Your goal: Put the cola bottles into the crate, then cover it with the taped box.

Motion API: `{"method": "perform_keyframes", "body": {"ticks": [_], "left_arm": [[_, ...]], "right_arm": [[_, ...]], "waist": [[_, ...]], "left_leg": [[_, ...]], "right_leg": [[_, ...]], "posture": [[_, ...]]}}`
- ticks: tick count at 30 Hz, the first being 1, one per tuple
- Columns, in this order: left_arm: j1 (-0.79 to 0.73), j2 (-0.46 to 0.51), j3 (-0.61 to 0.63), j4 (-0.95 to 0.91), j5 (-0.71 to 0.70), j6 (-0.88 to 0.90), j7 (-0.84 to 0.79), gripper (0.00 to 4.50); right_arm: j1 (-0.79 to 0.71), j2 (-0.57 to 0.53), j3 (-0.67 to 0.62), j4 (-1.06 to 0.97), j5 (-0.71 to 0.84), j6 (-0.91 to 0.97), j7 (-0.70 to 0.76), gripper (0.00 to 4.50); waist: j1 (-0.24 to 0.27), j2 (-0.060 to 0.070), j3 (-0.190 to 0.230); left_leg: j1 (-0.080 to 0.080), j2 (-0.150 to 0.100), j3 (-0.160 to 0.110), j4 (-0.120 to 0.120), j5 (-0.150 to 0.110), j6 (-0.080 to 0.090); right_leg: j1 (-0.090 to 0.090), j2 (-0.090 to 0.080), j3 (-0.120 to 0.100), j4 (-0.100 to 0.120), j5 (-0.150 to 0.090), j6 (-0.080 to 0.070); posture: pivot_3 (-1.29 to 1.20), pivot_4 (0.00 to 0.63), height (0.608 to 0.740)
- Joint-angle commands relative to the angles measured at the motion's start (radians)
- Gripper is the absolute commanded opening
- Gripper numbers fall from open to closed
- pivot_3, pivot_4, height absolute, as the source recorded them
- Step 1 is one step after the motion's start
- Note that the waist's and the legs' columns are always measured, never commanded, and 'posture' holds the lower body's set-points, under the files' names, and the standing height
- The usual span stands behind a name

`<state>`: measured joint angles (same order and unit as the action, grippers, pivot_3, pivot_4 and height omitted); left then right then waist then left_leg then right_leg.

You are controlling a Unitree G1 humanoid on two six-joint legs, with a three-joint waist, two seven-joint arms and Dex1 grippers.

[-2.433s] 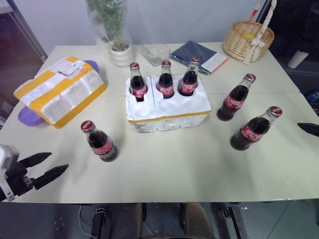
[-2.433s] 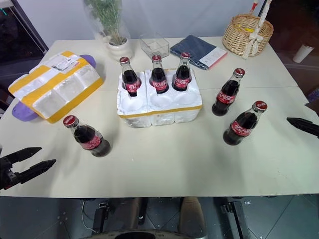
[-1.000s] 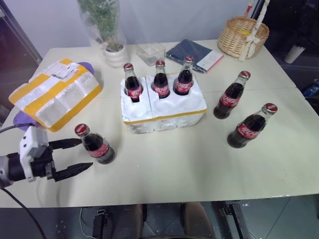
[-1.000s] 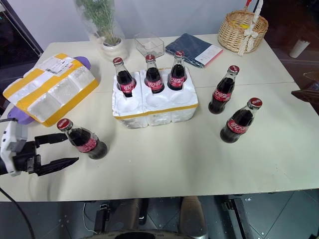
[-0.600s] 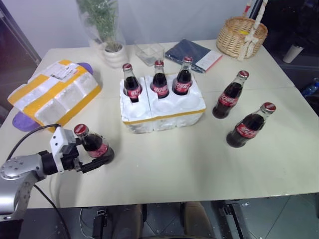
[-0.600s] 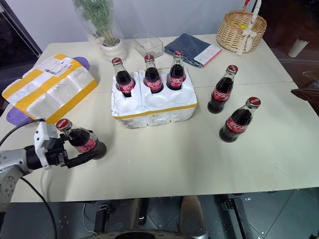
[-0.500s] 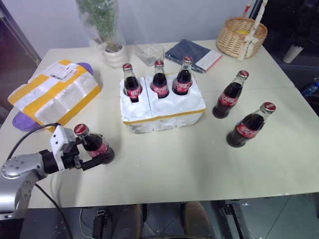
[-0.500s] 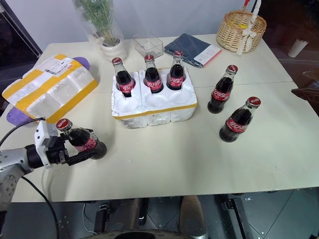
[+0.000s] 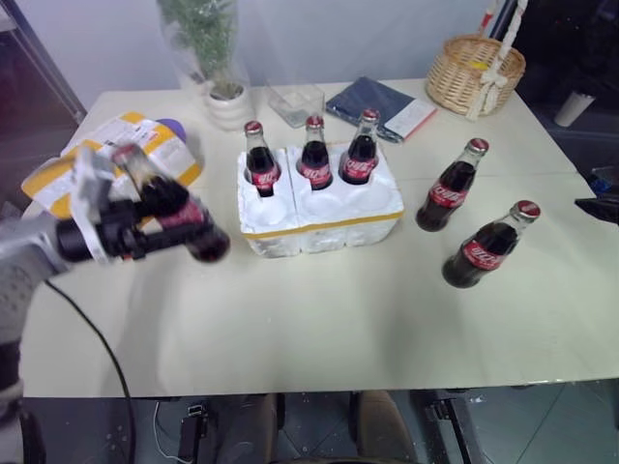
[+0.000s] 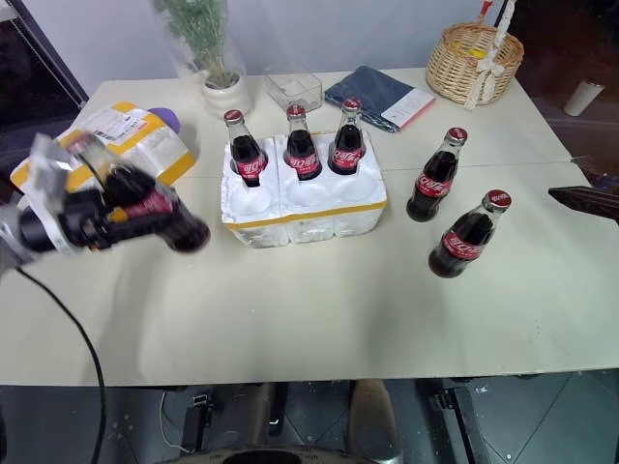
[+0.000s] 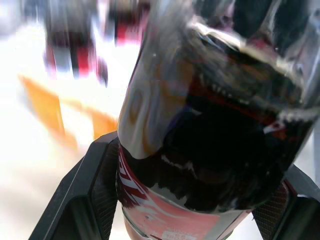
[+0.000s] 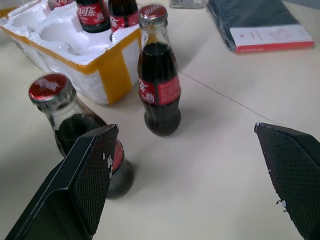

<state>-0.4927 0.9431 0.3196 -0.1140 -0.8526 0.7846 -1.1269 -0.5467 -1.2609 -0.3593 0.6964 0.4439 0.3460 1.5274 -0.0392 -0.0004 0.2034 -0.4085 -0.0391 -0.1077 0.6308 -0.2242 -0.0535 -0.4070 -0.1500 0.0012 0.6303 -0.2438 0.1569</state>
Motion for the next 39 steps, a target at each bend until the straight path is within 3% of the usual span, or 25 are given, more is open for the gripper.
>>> {"method": "perform_keyframes", "body": {"ticks": [1,7,13,21,23,25,28,33,39], "left_arm": [[-0.185,-0.023,-0.075,0.101,0.011,-0.011,-0.045,2.82],[-0.414,-0.167,-0.303,0.363,0.228,-0.182,-0.148,2.82],[-0.455,-0.229,-0.399,0.548,0.385,-0.341,-0.235,2.82],[-0.428,-0.277,-0.470,0.616,0.528,-0.487,-0.269,2.82],[-0.412,-0.307,-0.483,0.622,0.553,-0.510,-0.255,3.87],[-0.398,-0.335,-0.487,0.626,0.571,-0.526,-0.240,4.43],[-0.384,-0.346,-0.475,0.618,0.588,-0.551,-0.218,4.43],[-0.340,-0.250,-0.373,0.472,0.487,-0.423,-0.260,4.43],[-0.215,0.048,-0.134,0.155,0.184,-0.046,-0.369,4.43]], "right_arm": [[0.045,0.009,-0.079,-0.072,0.037,0.010,-0.038,4.50],[0.196,0.062,-0.194,-0.218,0.084,0.064,-0.120,4.50],[0.357,0.118,-0.310,-0.383,0.125,0.134,-0.195,4.50],[0.473,0.195,-0.375,-0.512,0.147,0.164,-0.288,4.50],[0.481,0.215,-0.369,-0.538,0.147,0.163,-0.312,4.50],[0.488,0.231,-0.362,-0.563,0.145,0.158,-0.333,4.50],[0.497,0.239,-0.357,-0.581,0.143,0.155,-0.347,4.50],[0.545,0.249,-0.381,-0.650,0.148,0.158,-0.359,4.50],[0.687,0.294,-0.457,-0.777,0.168,0.185,-0.374,4.50]], "waist": [[-0.002,0.000,0.000],[-0.002,0.000,0.000],[-0.008,-0.002,0.001],[-0.006,-0.003,0.002],[-0.005,-0.003,0.002],[-0.002,-0.003,0.001],[0.005,-0.002,0.001],[0.009,-0.003,0.001],[-0.004,-0.003,0.001]], "left_leg": [[0.000,0.000,0.000,0.000,0.000,0.000],[0.000,0.000,0.000,0.000,0.000,0.000],[0.000,0.000,0.000,0.000,0.000,0.000],[0.000,0.000,0.000,0.000,0.000,0.000],[0.000,0.000,0.000,0.000,0.000,0.000],[0.000,0.000,0.000,0.001,0.000,0.000],[0.001,0.000,0.000,0.002,0.000,0.000],[0.001,0.000,-0.001,0.002,0.000,0.000],[0.000,0.000,-0.001,0.000,0.000,0.000]], "right_leg": [[0.000,0.000,0.000,0.000,0.000,0.000],[0.001,0.000,0.000,0.000,0.000,0.000],[-0.001,0.001,0.000,0.000,0.000,0.001],[0.000,0.000,0.000,0.000,0.000,0.001],[0.000,0.000,0.000,0.000,0.000,0.001],[0.000,0.000,0.000,0.000,0.000,0.001],[0.002,0.000,0.000,0.000,0.000,0.001],[0.002,0.000,0.000,0.000,0.000,0.001],[0.000,0.000,0.000,0.001,-0.001,0.001]], "posture": [[0.00,0.150,0.737],[0.00,0.150,0.737],[0.00,0.150,0.737],[0.00,0.150,0.737],[0.00,0.150,0.737],[0.00,0.150,0.737],[0.00,0.150,0.737],[0.00,0.150,0.737],[0.00,0.150,0.737]]}}
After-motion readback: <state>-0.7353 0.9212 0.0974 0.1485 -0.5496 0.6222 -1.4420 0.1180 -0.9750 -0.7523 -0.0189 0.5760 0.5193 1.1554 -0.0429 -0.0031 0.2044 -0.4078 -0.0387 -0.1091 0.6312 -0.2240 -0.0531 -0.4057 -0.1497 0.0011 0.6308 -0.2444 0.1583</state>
